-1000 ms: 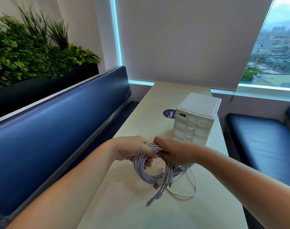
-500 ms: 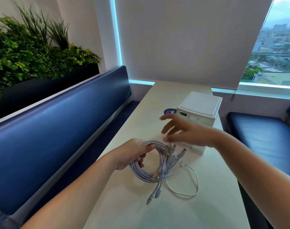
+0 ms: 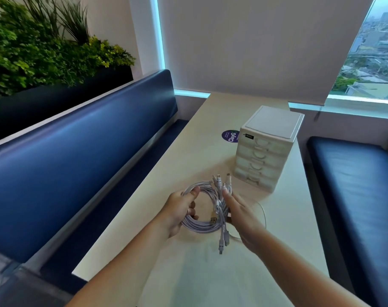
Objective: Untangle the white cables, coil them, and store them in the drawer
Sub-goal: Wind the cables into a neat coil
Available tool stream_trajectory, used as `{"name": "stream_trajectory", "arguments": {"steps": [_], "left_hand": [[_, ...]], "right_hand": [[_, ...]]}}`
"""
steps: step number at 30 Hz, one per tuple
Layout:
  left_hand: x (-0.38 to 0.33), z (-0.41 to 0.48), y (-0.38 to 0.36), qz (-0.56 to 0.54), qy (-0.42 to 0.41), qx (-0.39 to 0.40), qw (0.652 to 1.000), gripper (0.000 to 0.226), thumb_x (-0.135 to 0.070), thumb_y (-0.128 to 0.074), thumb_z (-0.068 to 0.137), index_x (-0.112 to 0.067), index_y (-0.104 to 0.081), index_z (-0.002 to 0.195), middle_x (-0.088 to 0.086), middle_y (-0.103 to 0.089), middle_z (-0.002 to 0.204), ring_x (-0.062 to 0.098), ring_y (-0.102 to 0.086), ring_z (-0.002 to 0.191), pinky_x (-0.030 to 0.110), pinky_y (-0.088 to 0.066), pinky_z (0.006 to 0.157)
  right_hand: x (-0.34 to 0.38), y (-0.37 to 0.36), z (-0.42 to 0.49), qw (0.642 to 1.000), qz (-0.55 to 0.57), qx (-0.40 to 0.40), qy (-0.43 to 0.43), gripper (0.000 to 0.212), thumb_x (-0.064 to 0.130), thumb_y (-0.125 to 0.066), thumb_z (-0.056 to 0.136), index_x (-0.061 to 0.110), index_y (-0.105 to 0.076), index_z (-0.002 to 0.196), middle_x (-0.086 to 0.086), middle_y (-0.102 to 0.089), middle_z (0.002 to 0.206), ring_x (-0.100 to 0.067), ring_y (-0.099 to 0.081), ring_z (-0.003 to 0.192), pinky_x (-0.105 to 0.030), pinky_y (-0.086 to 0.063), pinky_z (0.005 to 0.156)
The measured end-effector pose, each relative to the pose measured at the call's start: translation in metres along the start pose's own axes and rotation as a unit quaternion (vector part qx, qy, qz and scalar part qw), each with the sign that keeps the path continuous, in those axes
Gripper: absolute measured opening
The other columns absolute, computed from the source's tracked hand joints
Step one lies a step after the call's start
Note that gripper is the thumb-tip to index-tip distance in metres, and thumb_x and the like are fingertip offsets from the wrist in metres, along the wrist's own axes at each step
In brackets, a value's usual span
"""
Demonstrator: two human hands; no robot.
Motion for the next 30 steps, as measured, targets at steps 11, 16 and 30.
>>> {"name": "stream_trajectory", "arguments": {"steps": [11,16,30], "left_hand": [[0.077,0.008,0.011,-0.019,0.092,-0.034,0.995,0.018,-0.025,-0.057,0.099,-0.009,-0.054,0.091,-0.004,-0.033,0.052,0.009,-0.033,0.037,0.029,-0.042,0.052],[0.107,0.008,0.017,-0.001,0.130,-0.046,0.990,0.021,-0.026,-0.057,0.099,-0.007,-0.055,0.090,0.000,-0.040,0.053,0.011,-0.039,0.037,0.027,-0.043,0.046],[0.111,0.009,0.017,-0.038,0.190,-0.031,0.981,0.025,-0.027,-0.060,0.097,-0.013,-0.054,0.077,-0.004,-0.042,0.047,0.008,-0.039,0.033,0.028,-0.048,0.044]], "right_hand": [[-0.061,-0.006,0.012,0.961,-0.277,0.014,0.005,0.031,0.017,-0.053,0.094,0.020,-0.049,0.125,-0.001,-0.050,0.103,-0.013,-0.049,0.090,-0.029,-0.039,0.084],[-0.080,-0.006,0.001,0.928,-0.368,0.039,0.041,0.048,0.020,-0.048,0.098,0.027,-0.035,0.144,0.006,-0.035,0.125,-0.003,-0.039,0.110,-0.018,-0.030,0.100],[-0.090,0.004,0.011,0.972,-0.216,0.089,0.009,0.032,0.023,-0.051,0.097,0.052,-0.061,0.104,-0.001,-0.042,0.113,-0.003,-0.045,0.107,-0.007,-0.035,0.091]]}}
Point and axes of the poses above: each hand's wrist, its own z-axis towards the middle knuckle, its own y-axis out of the back of the hand, x = y × z, the point moved 3 cm from there along z, towards the middle knuckle
